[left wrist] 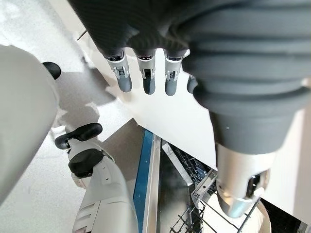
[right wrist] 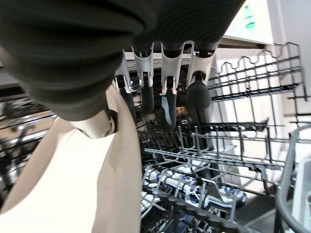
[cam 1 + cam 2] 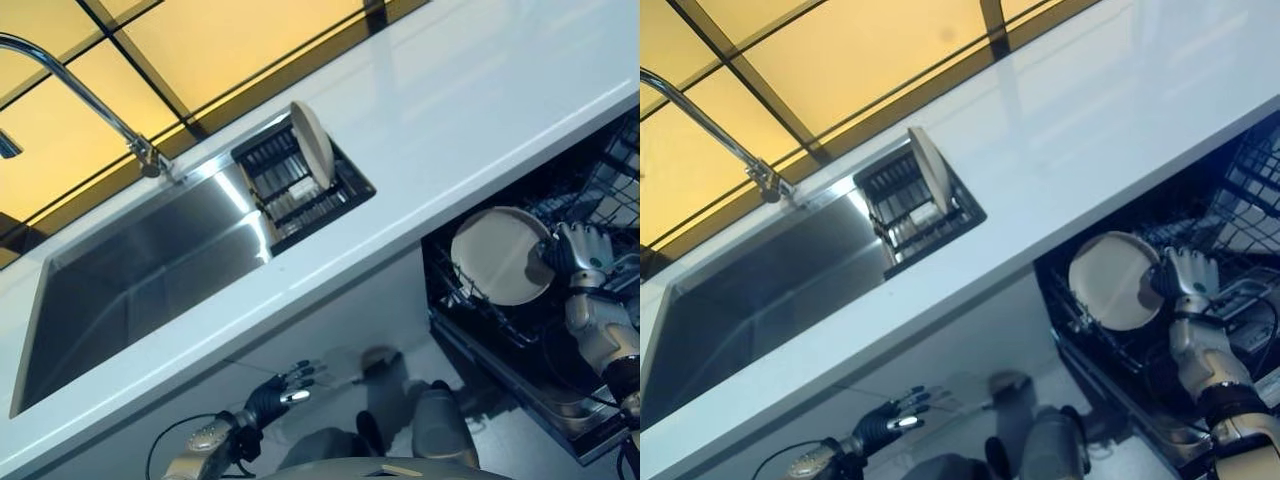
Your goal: Pick up plates and place into dishwasher.
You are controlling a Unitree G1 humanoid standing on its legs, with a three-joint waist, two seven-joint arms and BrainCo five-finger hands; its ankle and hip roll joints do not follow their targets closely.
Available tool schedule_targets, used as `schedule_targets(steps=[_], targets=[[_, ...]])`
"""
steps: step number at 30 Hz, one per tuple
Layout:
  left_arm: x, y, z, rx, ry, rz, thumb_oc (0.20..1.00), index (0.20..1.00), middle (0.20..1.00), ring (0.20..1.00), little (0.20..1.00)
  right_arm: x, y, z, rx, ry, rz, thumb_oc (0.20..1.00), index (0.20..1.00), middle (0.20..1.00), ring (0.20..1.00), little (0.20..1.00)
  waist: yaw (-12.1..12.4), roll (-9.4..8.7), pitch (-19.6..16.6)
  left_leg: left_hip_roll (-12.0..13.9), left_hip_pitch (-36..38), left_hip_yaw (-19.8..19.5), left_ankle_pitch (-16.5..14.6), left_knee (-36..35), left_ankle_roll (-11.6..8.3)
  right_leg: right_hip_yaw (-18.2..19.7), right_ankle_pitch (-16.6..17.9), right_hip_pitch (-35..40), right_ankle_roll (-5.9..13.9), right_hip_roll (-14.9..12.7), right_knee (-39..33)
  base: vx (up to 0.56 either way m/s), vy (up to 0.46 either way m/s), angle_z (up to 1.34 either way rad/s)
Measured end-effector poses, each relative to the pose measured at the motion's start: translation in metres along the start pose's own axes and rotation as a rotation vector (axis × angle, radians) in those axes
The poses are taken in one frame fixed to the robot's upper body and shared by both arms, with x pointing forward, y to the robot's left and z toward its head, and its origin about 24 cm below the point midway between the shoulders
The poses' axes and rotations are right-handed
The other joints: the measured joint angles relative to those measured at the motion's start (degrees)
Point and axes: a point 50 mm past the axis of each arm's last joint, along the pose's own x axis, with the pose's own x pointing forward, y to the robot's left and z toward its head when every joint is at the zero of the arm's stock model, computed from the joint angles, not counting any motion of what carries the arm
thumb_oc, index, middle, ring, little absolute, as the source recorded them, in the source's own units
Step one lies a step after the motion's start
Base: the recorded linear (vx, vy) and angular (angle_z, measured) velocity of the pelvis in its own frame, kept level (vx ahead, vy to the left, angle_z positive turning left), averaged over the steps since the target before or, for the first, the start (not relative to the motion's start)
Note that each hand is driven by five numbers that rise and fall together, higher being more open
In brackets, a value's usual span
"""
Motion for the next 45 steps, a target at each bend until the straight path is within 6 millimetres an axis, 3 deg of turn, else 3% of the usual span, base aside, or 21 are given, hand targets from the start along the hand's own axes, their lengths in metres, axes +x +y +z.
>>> schedule_targets(steps=[6, 13, 17, 28, 29, 30, 31, 38, 45], targets=[[-0.001, 0.000, -0.002, -0.011, 0.001, -0.009, 1.000, 1.000, 1.000, 1.000, 1.000, -0.013, 0.009, 0.004, -0.018, -0.044, 0.045, 0.200, 0.200, 0.200, 0.200, 0.200, 0.2, -2.20, -1.8, 0.0, 0.0, -0.1, 0.0, -0.1, -0.01, -0.2, -0.1, 0.0, 0.05, 0.0, 0.0, 0.00, -0.001, 0.01], [-0.005, 0.006, -0.003, -0.021, 0.005, 0.028, 1.000, 1.000, 1.000, 1.000, 1.000, -0.046, 0.042, 0.015, 0.037, -0.051, 0.174, 0.200, 0.200, 0.200, 0.200, 0.200, 0.1, -5.74, -4.1, 0.2, -0.1, -0.1, -0.1, 0.0, -0.08, -0.1, -0.1, 0.0, 0.04, 0.2, -0.1, 0.00, 0.000, 0.00], [-0.009, 0.011, -0.008, -0.039, 0.012, 0.064, 1.000, 1.000, 1.000, 1.000, 1.000, -0.056, 0.050, 0.021, 0.065, -0.060, 0.198, 0.200, 0.200, 0.200, 0.200, 0.200, 0.1, -7.29, -5.1, 0.2, -0.2, -0.1, -0.1, 0.0, -0.10, 0.0, 0.0, 0.0, 0.13, 0.2, -0.3, 0.00, 0.000, 0.00], [-0.012, 0.017, -0.004, -0.029, 0.004, 0.090, 1.000, 1.000, 1.000, 1.000, 1.000, -0.068, 0.056, 0.039, 0.083, -0.122, 0.216, 0.200, 0.200, 0.200, 0.200, 0.200, 0.1, -9.24, -6.4, 1.0, -1.1, 0.0, -0.2, 0.2, -0.25, 0.1, 1.6, 0.3, 0.29, 1.3, -2.6, -0.02, -0.010, -0.01], [-0.012, 0.017, -0.004, -0.029, 0.004, 0.089, 1.000, 1.000, 1.000, 1.000, 1.000, -0.068, 0.056, 0.039, 0.083, -0.118, 0.218, 0.300, 0.300, 0.300, 0.300, 0.300, 0.1, -9.25, -6.4, 1.0, -1.1, 0.0, -0.2, 0.2, -0.25, 0.1, 1.7, 0.3, 0.32, 1.3, -2.8, 0.00, 0.000, 0.00], [-0.012, 0.017, -0.005, -0.029, 0.005, 0.089, 1.000, 1.000, 1.000, 1.000, 1.000, -0.069, 0.056, 0.039, 0.084, -0.112, 0.217, 0.542, 0.542, 0.542, 0.542, 0.542, 0.1, -9.28, -6.4, 1.1, -1.1, 0.0, -0.2, 0.2, -0.25, 0.1, 1.7, 0.3, 0.36, 1.3, -2.9, 0.00, 0.000, 0.00], [-0.012, 0.017, -0.005, -0.030, 0.005, 0.090, 1.000, 1.000, 1.000, 1.000, 1.000, -0.069, 0.057, 0.040, 0.086, -0.111, 0.218, 1.000, 1.000, 1.000, 1.000, 1.000, 0.1, -9.32, -6.3, 1.1, -1.1, 0.0, -0.2, 0.2, -0.25, 0.1, 1.7, 0.4, 0.37, 1.3, -3.0, 0.00, 0.000, 0.00], [-0.012, 0.017, -0.005, -0.029, 0.005, 0.091, 1.000, 1.000, 1.000, 1.000, 1.000, -0.082, 0.070, 0.055, 0.208, -0.082, 0.277, 1.000, 1.000, 1.000, 1.000, 1.000, 0.2, -9.56, -6.2, 1.2, -1.2, 0.0, -0.2, 0.2, -0.27, 0.1, 1.9, 0.5, 0.45, 1.4, -3.4, 0.00, 0.000, 0.00], [-0.012, 0.018, -0.006, -0.005, 0.027, 0.099, 1.000, 1.000, 1.000, 1.000, 1.000, -0.085, 0.073, 0.046, 0.384, 0.069, 0.293, 1.000, 1.000, 1.000, 1.000, 1.000, 0.1, -10.00, -5.9, 1.2, -1.1, 0.0, -0.2, 0.1, -0.32, 0.1, 1.9, 0.5, 0.42, 1.5, -3.5, 0.00, 0.000, 0.00]])
